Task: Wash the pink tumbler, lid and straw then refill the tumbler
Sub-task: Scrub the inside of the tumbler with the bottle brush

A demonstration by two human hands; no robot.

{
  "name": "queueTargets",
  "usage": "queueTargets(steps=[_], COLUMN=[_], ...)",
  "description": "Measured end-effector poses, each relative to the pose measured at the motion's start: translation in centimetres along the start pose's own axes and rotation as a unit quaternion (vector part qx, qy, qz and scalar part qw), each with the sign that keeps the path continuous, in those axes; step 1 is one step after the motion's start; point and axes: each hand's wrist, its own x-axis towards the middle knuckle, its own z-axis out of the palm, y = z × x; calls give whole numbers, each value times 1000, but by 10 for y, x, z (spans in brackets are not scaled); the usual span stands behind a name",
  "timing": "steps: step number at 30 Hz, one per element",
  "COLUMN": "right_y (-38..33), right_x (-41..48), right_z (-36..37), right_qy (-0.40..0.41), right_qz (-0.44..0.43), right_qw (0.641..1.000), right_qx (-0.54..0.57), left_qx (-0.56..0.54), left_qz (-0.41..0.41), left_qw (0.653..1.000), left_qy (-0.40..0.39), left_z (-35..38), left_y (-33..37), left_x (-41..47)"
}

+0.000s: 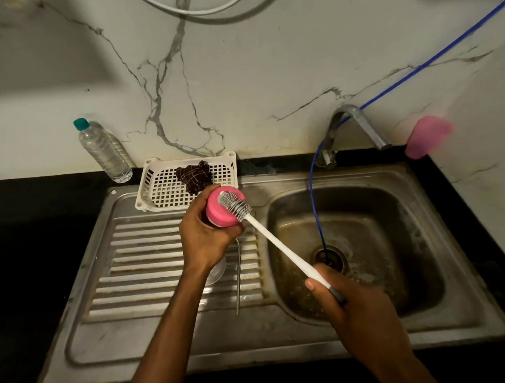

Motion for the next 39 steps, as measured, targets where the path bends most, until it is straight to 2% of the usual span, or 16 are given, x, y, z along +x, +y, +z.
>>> queueTargets(steps=[5,9,17,23,33,39], right_y=[-4,-9,-15,-18,-46,-72], right_x=[9,20,26,24,12,13], right_z=[-3,-3,-1,8,28,52], right_qy=[-22,4,69,38,-3,-19], right_qz=[-31,-41,-50,-54,-89,-124], right_qw=[999,998,996,998,996,992], right_qx=[-32,-54,-29,-9,20,6], left_qx=[-6,8,30,-3,-5,-52], left_qz=[-13,-8,25,11,-12,-42], left_qw=[1000,1000,999,998,998,997], left_qy=[1,13,23,54,56,41], left_z=[4,7,4,-13,-62,-83], left_y=[3,2,4,-2,-10,-19], left_x=[-1,-2,-6,-2,4,6])
